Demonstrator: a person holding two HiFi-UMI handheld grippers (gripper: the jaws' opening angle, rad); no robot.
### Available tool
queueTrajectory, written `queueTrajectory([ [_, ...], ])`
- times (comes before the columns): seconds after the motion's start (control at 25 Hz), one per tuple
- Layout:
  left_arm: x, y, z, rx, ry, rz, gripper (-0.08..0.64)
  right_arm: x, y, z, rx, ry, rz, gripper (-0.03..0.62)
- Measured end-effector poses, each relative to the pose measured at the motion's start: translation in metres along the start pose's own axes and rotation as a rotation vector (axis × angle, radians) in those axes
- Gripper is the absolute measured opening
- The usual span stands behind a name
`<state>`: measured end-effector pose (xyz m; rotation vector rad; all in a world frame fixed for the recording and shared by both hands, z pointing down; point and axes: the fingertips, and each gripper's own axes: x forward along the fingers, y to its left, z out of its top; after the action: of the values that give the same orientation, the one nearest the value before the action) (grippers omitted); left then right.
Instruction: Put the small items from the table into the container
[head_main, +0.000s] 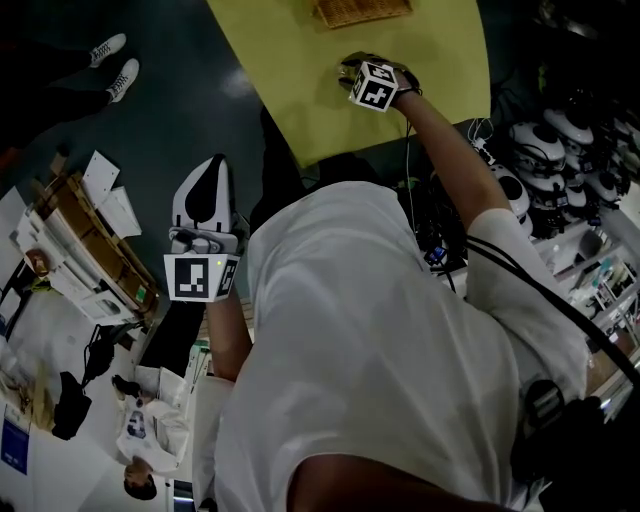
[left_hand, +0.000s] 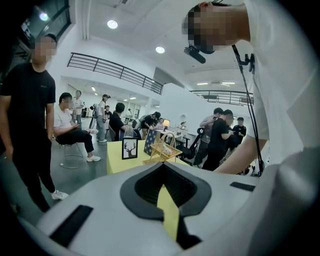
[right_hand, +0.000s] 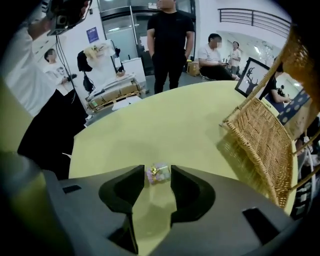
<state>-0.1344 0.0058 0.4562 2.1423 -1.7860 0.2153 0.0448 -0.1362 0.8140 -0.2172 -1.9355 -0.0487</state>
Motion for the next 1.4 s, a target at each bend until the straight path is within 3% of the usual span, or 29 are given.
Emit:
queueTrajectory([
  [0.12, 0.003, 0.002, -0.003, -0.006, 0.005, 0.003, 0.008, 0.006, -0.003, -0.004, -0.026, 0.022, -0.014, 0.161],
  [0.64, 0.009, 0.002, 0.014, 0.026, -0.046, -0.048, 0.008, -0.034, -0.009, 0.017, 0.056, -0.054, -0.065, 0.158],
  [1.4, 0.016, -0.003, 0.063, 0.1, -0.174, -0.187, 0.008, -0.164, -0.049, 0.079, 0.08, -0.169, -0.272, 0.158],
])
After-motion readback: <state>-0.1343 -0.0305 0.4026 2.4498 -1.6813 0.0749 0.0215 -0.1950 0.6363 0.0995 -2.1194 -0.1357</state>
